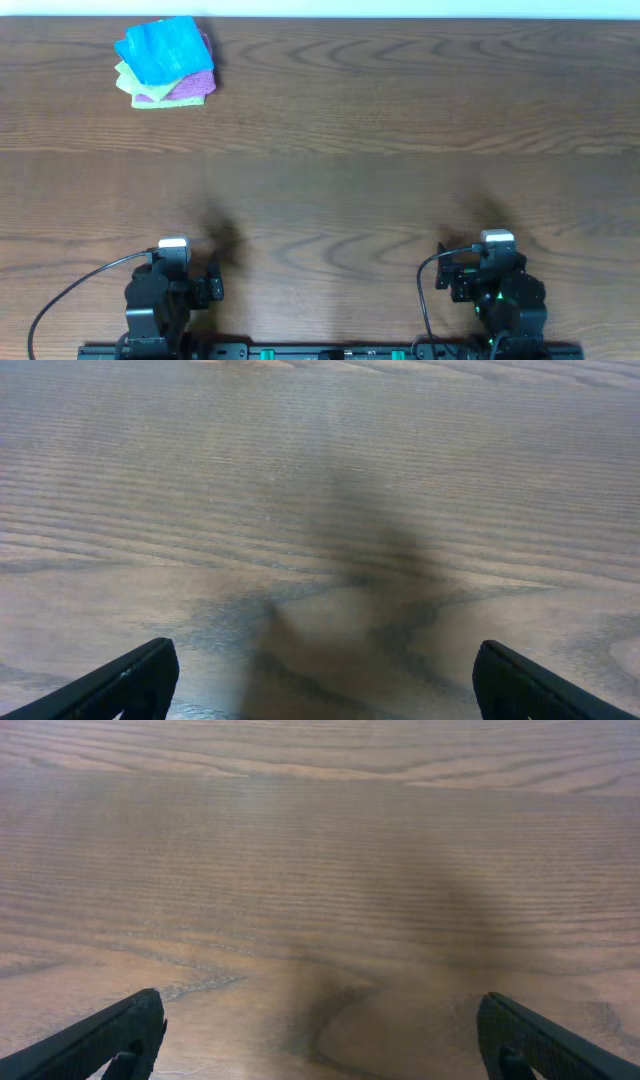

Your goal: Fold the cloth

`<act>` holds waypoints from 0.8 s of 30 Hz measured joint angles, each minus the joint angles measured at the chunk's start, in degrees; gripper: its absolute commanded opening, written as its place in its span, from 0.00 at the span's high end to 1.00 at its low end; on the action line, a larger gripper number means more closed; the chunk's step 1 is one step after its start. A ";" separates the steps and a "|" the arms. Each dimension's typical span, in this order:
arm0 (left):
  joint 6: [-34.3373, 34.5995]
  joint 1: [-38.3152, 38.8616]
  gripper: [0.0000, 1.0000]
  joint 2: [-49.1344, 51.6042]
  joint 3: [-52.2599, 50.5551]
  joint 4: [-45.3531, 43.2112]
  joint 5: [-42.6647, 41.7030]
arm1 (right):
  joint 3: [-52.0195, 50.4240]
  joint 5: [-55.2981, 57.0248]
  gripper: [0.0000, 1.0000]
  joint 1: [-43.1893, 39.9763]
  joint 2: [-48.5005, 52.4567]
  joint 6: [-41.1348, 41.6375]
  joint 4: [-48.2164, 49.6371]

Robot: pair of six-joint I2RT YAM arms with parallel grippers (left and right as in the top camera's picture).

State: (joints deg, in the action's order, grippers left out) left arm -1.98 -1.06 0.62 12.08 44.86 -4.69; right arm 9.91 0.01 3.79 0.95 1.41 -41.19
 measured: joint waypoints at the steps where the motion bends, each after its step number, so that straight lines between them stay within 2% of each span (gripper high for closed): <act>1: 0.00 0.00 0.05 0.00 0.00 0.00 0.00 | 0.00 0.00 0.01 0.00 0.00 -0.09 0.02; 24: 0.02 0.00 0.05 0.00 0.00 0.00 0.02 | 0.00 0.00 0.01 0.00 0.00 -0.48 0.04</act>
State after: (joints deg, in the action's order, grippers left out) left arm -1.96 -1.06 0.62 12.08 44.86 -4.67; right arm 9.91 0.01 3.79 0.95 0.93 -41.15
